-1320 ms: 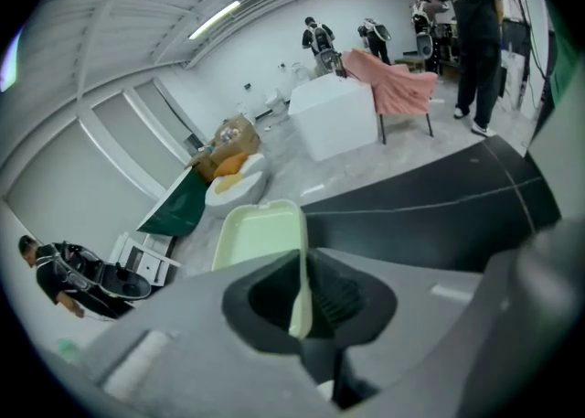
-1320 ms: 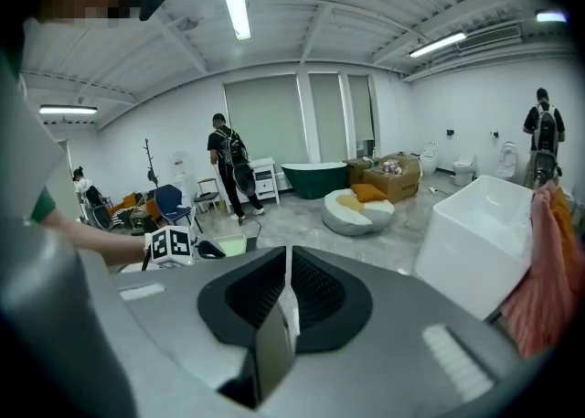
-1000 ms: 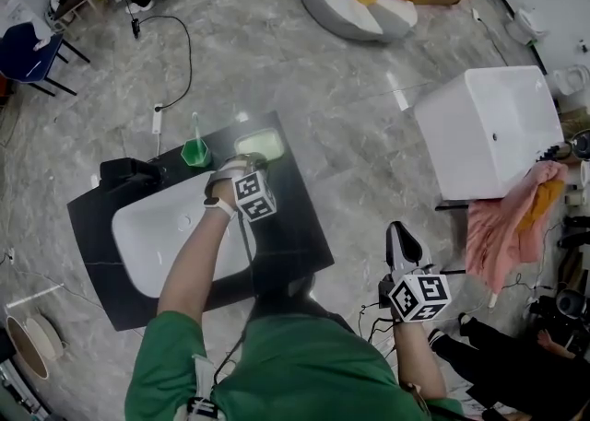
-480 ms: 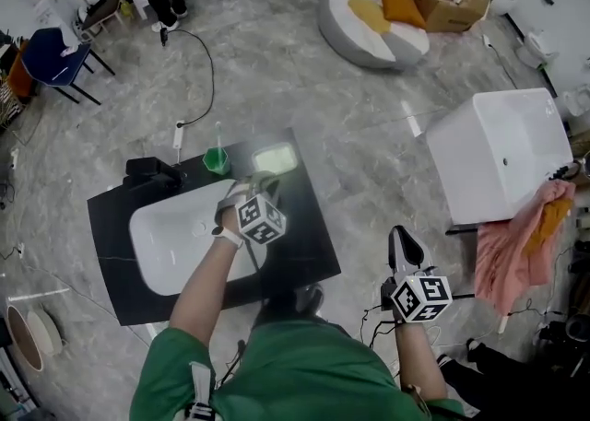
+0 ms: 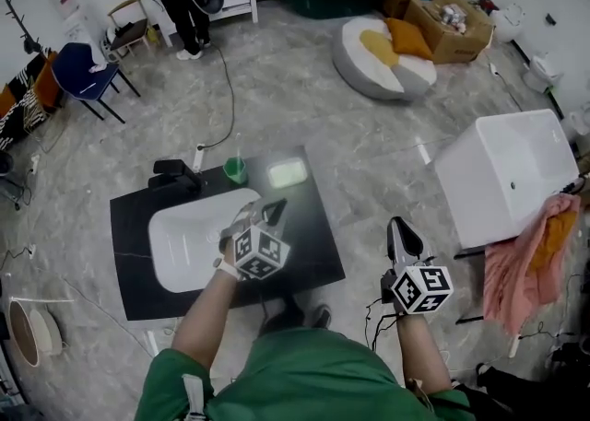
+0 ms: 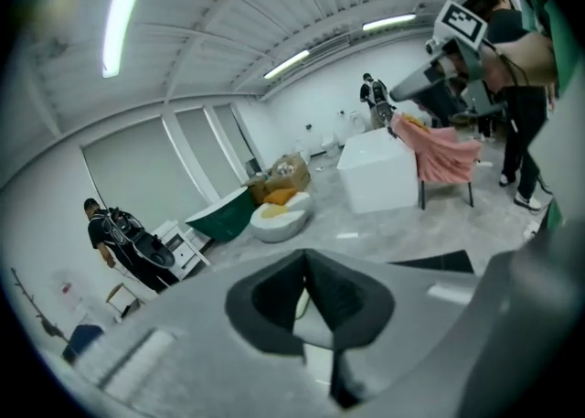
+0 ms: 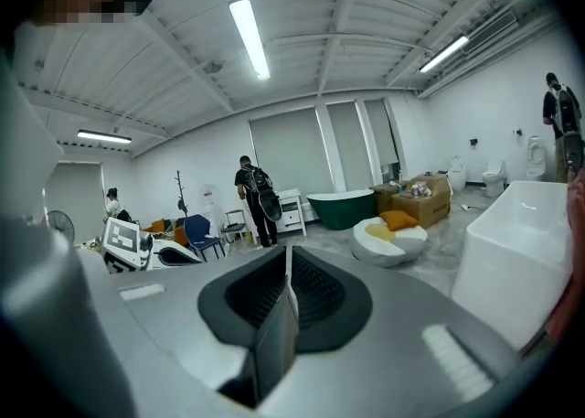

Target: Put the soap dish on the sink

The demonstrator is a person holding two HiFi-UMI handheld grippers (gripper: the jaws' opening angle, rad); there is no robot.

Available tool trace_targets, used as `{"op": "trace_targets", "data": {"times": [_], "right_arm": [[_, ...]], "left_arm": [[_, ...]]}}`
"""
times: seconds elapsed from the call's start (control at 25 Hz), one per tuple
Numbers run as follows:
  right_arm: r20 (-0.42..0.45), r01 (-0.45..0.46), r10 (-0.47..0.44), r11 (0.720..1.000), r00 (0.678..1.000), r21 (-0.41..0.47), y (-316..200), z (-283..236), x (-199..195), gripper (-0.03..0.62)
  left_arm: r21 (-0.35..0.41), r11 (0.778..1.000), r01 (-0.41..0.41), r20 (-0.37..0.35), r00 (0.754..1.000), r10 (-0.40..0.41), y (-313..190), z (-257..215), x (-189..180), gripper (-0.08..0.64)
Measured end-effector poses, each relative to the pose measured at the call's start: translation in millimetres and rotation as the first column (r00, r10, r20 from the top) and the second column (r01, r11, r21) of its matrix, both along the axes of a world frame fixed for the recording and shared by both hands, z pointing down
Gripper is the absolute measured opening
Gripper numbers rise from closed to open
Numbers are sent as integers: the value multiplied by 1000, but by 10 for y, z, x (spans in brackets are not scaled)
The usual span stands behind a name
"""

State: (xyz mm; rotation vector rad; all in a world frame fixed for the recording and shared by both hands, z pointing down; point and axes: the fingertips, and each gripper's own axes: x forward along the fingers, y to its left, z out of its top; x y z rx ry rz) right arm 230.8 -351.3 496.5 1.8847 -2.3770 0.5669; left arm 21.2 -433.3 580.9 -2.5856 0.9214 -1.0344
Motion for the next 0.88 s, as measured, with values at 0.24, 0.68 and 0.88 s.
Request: {"op": "trace_targets", "data": {"times": [0.24, 0.68, 0.88], "right_arm": [[-15, 52, -51, 993, 999, 103, 170, -454, -41, 21], [-77, 88, -67, 945, 995, 315, 414, -1291, -29, 21], [-81, 83, -58, 931, 995, 355, 560, -1479, 67, 21]], "left_arm": [[100, 995, 22, -117, 993, -11, 421, -750, 150, -3], [204, 947, 247, -428, 893, -141, 782, -1969, -39, -2], [202, 923, 327, -547, 820, -171, 916, -2346, -160, -2]]}}
